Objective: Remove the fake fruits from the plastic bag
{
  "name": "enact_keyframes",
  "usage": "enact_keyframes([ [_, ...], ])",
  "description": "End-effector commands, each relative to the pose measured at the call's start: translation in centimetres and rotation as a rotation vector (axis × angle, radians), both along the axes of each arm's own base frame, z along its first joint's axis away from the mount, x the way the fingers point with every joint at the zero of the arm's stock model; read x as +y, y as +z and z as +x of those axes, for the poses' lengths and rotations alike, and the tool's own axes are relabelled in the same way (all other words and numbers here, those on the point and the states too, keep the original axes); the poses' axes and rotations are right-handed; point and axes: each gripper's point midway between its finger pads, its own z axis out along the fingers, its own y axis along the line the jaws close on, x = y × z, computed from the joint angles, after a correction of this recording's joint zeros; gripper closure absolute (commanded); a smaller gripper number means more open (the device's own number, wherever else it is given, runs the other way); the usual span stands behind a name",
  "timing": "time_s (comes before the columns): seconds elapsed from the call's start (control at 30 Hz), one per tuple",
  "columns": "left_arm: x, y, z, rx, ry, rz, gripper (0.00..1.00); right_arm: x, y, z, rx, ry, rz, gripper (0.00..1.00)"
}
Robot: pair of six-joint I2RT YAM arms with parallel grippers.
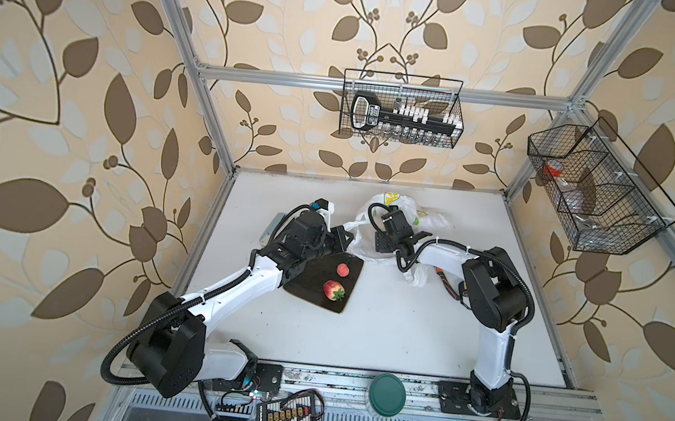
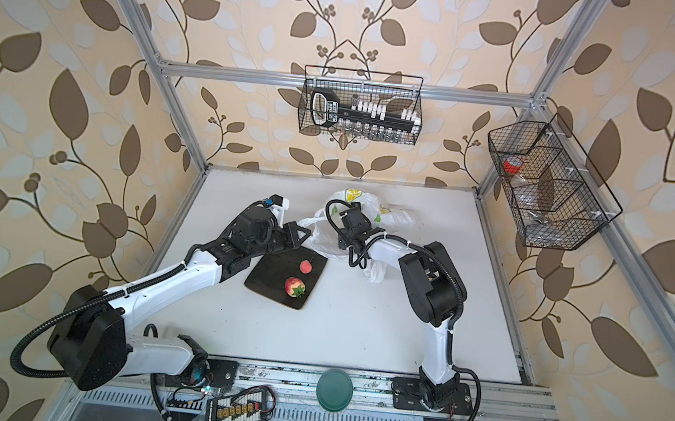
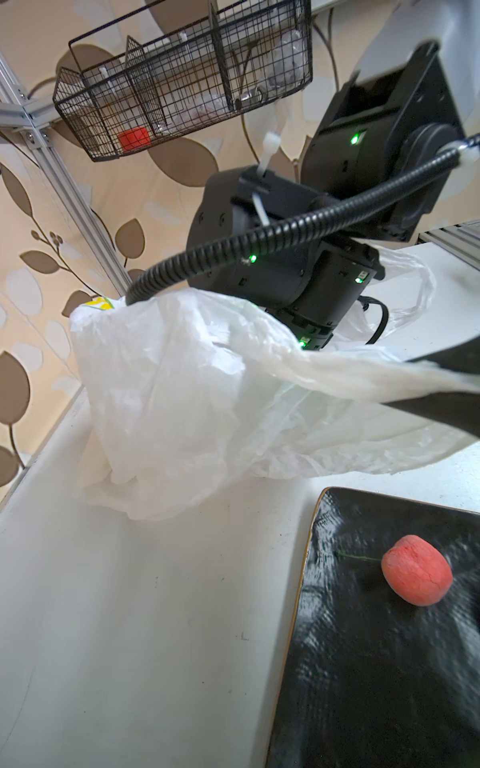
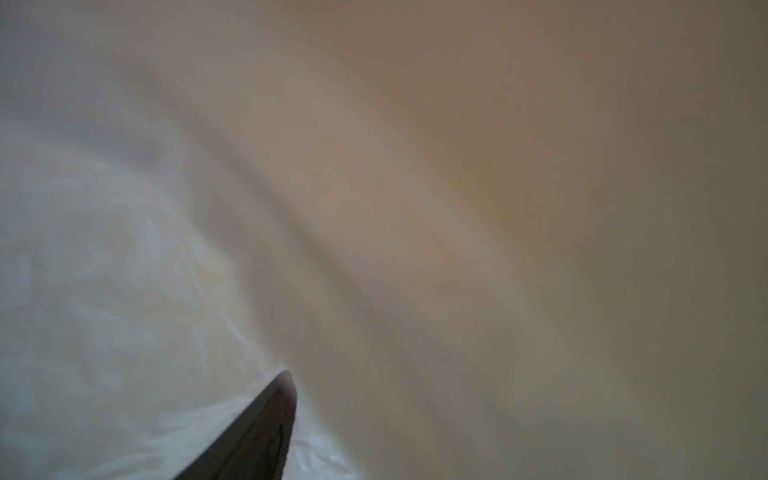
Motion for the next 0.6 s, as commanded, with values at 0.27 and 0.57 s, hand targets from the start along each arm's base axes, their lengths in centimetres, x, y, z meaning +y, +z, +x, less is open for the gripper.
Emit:
enact_keyframes([
  [0.27, -0.8, 1.1, -0.6, -0.021, -0.025, -0.016, 1.00, -0.5, -2.4, 1.6, 0.050, 0.001, 0.013, 0.27],
  [0.57, -0.7, 1.0, -0.8, -0.020, -0.020, -0.009, 1.00, -0.3, -2.2, 1.6, 0.050, 0.025, 0.011, 0.46],
])
